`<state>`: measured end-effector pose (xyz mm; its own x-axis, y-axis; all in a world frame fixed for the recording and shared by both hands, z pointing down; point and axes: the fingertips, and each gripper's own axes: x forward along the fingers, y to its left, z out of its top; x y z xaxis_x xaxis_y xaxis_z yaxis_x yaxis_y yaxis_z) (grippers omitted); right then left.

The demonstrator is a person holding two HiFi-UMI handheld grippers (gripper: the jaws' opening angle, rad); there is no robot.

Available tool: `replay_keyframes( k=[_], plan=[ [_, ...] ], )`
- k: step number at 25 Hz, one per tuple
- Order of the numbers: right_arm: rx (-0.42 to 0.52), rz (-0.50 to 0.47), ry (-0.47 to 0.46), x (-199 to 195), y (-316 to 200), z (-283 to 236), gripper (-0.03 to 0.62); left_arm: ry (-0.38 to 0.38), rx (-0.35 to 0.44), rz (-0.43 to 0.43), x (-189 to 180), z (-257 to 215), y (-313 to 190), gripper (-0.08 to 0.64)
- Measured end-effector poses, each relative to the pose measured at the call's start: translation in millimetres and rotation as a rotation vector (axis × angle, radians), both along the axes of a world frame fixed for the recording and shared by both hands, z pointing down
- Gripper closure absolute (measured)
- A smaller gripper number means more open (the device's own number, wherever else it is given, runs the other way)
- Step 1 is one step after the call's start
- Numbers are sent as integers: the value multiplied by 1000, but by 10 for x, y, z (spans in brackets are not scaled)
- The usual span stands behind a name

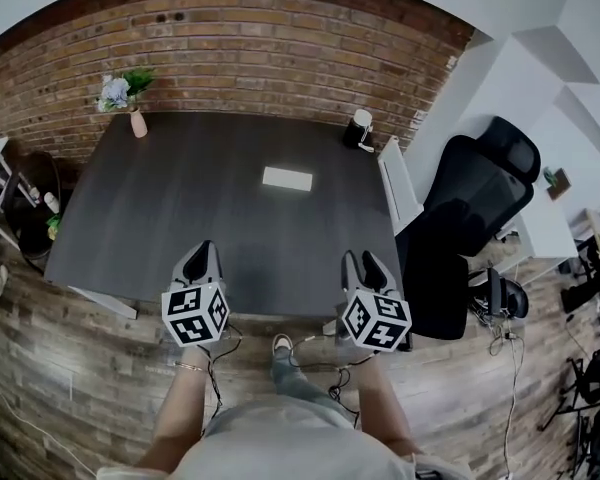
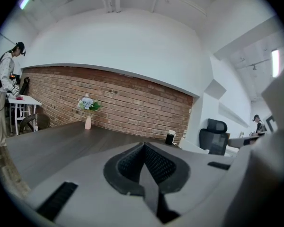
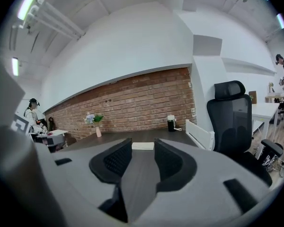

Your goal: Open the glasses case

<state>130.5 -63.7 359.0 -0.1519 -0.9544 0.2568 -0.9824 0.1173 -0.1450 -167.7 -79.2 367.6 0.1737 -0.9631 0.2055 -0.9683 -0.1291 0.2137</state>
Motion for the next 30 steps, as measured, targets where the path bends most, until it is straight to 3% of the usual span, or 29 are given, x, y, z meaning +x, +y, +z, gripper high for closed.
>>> replay_keyframes(
  k=[9,19,30],
  plan=[
    [3,-49,-11,280,-1114,-93,440,-22,2,-32,315,-139,-991,561],
    [-47,-110,-17,533,-2101,57,442,-63,-59,-45,642,13,-1861,561],
    [-117,-94,-64,459,-2523,313,443,-53,-159,3,648,477,-2376,561]
  ],
)
